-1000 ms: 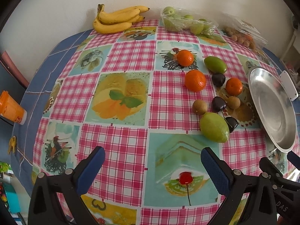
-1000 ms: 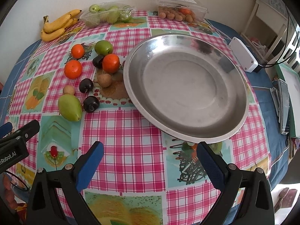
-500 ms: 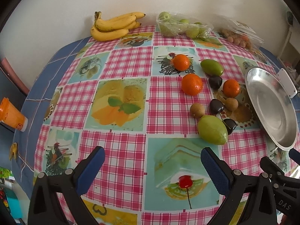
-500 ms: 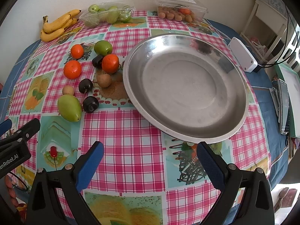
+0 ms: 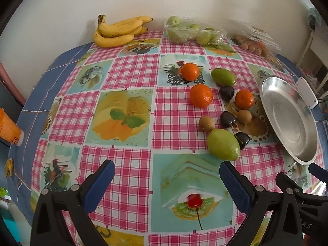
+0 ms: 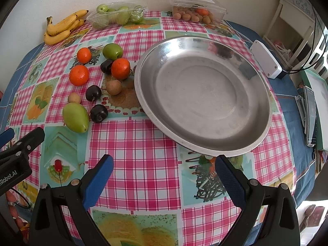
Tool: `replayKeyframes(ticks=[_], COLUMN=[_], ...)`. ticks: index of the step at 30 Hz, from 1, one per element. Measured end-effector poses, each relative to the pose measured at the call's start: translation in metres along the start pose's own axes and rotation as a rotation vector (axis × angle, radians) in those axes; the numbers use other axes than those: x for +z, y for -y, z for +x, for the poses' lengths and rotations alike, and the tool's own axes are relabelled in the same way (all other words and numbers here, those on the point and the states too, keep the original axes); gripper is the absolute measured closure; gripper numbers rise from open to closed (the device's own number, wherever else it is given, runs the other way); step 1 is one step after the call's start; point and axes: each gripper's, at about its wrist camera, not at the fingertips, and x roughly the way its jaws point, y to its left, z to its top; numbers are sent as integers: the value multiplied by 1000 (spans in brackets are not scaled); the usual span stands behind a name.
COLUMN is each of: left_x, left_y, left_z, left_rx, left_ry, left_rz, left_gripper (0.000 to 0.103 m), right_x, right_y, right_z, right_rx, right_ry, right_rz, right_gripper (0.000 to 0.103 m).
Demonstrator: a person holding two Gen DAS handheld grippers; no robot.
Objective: Organize fruits
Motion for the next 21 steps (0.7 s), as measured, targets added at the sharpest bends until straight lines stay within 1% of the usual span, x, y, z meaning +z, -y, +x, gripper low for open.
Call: replayKeyframes(ticks=[7,13,15,18,21], left_x=[1,2,5,11,17], left_y=[-1,-1,-2,-5,-15], left_z=[-2,-2,-2,0,2], left_rx=[-9,-32,-48,-38,-56], left_ry=[23,22,11,-23,-58], left_rz=[-6,-9,-14,-17,-77], left_gripper=[0,0,0,0,0], right_x=[0,0,-1,0,4], right_y=[-1,-1,-2,-5,-10], right_z=[1,1,0,-7,-15], right_rx=[-1,0,11,39,87], right_ry=[-1,-2,4,27,50], right_rz=[0,0,-1,-4,-9], right_gripper=[4,4,4,4,4])
